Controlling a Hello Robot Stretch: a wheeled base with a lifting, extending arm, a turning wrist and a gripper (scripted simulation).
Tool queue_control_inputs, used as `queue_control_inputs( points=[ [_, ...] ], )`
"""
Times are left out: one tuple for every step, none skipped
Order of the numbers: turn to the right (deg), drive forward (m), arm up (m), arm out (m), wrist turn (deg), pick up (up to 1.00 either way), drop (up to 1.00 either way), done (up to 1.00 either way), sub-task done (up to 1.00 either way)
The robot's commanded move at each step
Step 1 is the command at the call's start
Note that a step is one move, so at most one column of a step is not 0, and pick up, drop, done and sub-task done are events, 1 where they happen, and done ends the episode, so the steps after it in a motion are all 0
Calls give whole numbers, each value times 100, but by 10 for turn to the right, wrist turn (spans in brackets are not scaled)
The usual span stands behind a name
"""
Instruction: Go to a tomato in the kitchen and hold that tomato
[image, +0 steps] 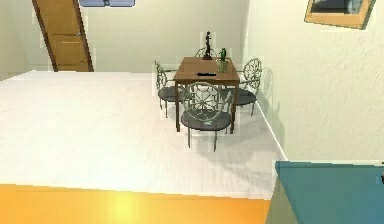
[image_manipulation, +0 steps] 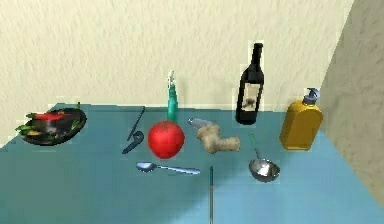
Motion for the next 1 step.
queue_control_inputs(
  points=[
    [0, 0, 50, 0, 0, 0, 0, 0, 0]
  ],
)
